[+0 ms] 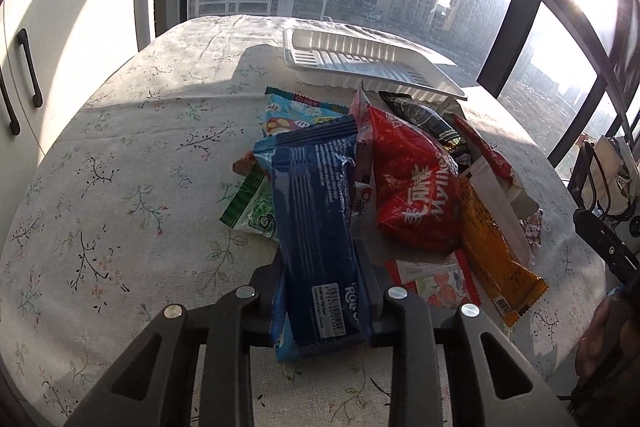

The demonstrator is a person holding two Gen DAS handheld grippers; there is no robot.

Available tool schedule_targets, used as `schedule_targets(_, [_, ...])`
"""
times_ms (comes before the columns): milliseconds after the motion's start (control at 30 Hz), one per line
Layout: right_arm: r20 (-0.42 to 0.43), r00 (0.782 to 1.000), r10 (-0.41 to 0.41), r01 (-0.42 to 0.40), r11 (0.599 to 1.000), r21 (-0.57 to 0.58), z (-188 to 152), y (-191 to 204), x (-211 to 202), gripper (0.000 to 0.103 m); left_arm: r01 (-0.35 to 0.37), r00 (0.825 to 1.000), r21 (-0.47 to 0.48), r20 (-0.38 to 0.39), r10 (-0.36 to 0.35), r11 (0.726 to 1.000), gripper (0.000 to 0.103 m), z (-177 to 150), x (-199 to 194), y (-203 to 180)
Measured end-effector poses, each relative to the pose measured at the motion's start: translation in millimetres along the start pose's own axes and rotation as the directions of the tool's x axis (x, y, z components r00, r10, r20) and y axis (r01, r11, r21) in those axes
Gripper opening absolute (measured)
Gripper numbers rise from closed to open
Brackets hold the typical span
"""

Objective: Organize snacks
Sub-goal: 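Grasp the blue biscuit packet with the left tool while the right tool grasps the orange bar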

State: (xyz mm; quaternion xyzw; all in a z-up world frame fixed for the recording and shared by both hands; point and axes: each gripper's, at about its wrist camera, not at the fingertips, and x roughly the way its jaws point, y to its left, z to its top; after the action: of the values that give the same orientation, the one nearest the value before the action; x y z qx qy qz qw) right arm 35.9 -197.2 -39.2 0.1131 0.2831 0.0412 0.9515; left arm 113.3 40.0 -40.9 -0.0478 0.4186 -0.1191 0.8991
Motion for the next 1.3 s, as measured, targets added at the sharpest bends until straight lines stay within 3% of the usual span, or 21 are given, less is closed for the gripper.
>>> schedule_targets(100, [-0.03, 0.999, 0.032, -0.033, 0.998, -0.046, 1, 15, 1, 0.088, 0.035, 0.999, -0.013, 0.023, -0.035, 0.999, 0.029, -1, -14, 11])
schedule_targets(267, [-0.114, 0.991, 0.066, -0.089, 0.975, -0.204, -4, 57, 11, 0.059, 0.092, 0.995, -0.047, 0.05, -0.09, 0.995, 0.029, -1, -27, 31])
schedule_targets(367, [-0.193, 0.974, 0.115, -0.161, 0.957, -0.242, -8, 75, 21, 0.049, 0.122, 0.991, -0.049, 0.056, -0.119, 0.991, 0.029, -3, -26, 36])
schedule_targets(467, [-0.238, 0.967, 0.094, -0.162, 0.946, -0.282, -9, 87, 33, 0.041, 0.161, 0.985, -0.044, 0.063, -0.158, 0.986, 0.029, -6, -25, 40])
schedule_targets(667, [-0.324, 0.946, 0.027, -0.134, 0.941, -0.311, -8, 89, 58, 0.039, 0.211, 0.975, -0.046, 0.084, -0.206, 0.976, 0.029, -12, -25, 51])
schedule_targets(833, [-0.377, 0.926, 0.009, -0.139, 0.937, -0.32, -10, 91, 74, 0.022, 0.246, 0.966, -0.033, 0.092, -0.242, 0.969, 0.029, -15, -24, 50])
schedule_targets(967, [-0.408, 0.913, -0.011, -0.134, 0.936, -0.326, -12, 93, 86, 0.022, 0.258, 0.962, -0.015, 0.093, -0.255, 0.966, 0.029, -15, -25, 49])
schedule_targets(1300, [-0.401, 0.916, 0.013, -0.143, 0.944, -0.296, -13, 88, 81, 0.016, 0.264, 0.961, -0.003, 0.087, -0.263, 0.965, 0.028, -17, -24, 47])
